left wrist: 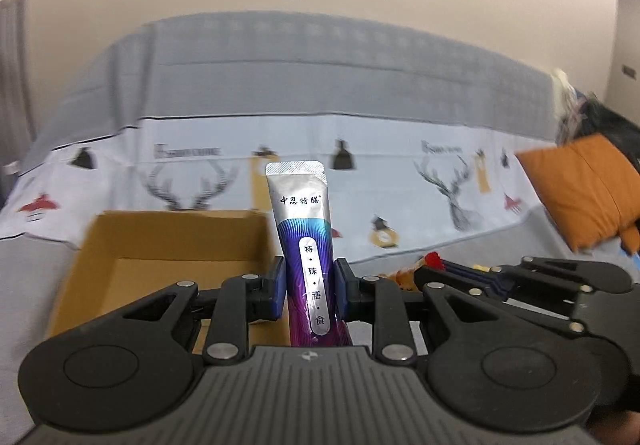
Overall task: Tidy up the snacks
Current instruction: 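Carry both snacks into the box and open both tools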
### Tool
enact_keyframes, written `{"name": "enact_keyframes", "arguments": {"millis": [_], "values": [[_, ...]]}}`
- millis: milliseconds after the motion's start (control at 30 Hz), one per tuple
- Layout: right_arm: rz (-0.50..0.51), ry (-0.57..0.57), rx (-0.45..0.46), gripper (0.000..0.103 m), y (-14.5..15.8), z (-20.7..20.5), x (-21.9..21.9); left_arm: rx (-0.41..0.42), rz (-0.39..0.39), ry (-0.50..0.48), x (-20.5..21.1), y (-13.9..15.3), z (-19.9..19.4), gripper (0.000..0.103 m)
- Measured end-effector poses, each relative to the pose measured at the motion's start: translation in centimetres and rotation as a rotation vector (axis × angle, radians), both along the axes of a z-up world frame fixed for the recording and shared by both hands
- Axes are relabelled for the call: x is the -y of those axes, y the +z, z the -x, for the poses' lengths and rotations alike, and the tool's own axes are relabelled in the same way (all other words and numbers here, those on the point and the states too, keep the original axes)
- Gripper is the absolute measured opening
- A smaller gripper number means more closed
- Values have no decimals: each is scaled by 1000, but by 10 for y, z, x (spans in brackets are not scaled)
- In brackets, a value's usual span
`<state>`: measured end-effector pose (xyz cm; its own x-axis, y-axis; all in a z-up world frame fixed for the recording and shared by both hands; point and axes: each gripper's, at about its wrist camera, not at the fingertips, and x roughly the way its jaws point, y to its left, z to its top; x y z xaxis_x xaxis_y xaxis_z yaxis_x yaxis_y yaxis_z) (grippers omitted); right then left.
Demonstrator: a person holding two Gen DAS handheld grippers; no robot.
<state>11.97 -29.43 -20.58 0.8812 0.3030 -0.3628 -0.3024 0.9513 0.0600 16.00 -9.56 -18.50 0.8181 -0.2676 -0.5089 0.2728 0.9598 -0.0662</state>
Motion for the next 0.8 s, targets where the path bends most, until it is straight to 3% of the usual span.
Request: {"name": "enact_keyframes", "arguments": {"millis": [133, 333, 467, 667, 800], "values": [[-1, 46, -5, 6, 12, -13, -28, 18, 33, 59, -45, 11, 5, 27], [12, 130, 112, 6, 68, -10, -78, 116, 133, 120, -98, 43, 17, 27], [31, 167, 160, 7, 92, -2, -101, 131, 163, 130, -120, 47, 13, 27], [39, 186, 89, 7, 75, -15, -130, 15, 172, 155, -148, 12, -6, 27], [19, 184, -36, 7, 44, -31, -144, -57, 139, 160, -156, -20, -22, 27]]}}
